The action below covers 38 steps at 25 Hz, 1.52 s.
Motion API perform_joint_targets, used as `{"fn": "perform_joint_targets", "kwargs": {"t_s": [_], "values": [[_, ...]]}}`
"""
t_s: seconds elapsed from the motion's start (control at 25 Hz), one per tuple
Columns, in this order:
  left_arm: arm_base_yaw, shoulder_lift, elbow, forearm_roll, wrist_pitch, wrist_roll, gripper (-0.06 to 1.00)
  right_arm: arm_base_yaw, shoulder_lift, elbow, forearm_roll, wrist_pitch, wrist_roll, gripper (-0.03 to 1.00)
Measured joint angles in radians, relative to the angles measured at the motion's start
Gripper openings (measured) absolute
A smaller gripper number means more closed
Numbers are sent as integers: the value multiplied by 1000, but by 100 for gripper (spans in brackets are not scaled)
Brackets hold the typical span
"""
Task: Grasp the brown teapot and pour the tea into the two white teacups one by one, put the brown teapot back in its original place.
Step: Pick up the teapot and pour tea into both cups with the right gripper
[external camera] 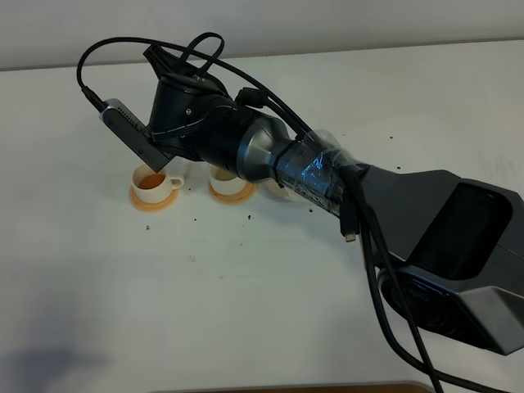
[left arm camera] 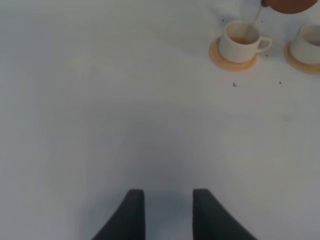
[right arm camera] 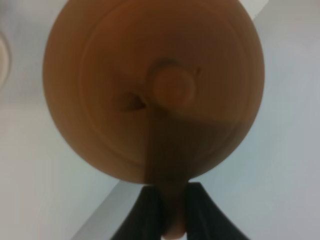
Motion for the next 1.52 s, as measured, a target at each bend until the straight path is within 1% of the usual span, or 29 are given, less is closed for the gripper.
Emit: {"fn": "perform_joint_targets", "kwargs": {"t_s": [0.32,1.52], "values": [[0,0,0,0,0,0,28,0,0,0,-14,0,-31,14],[0,0,0,0,0,0,28,23,0,0,-50,-24,-31,14]]}}
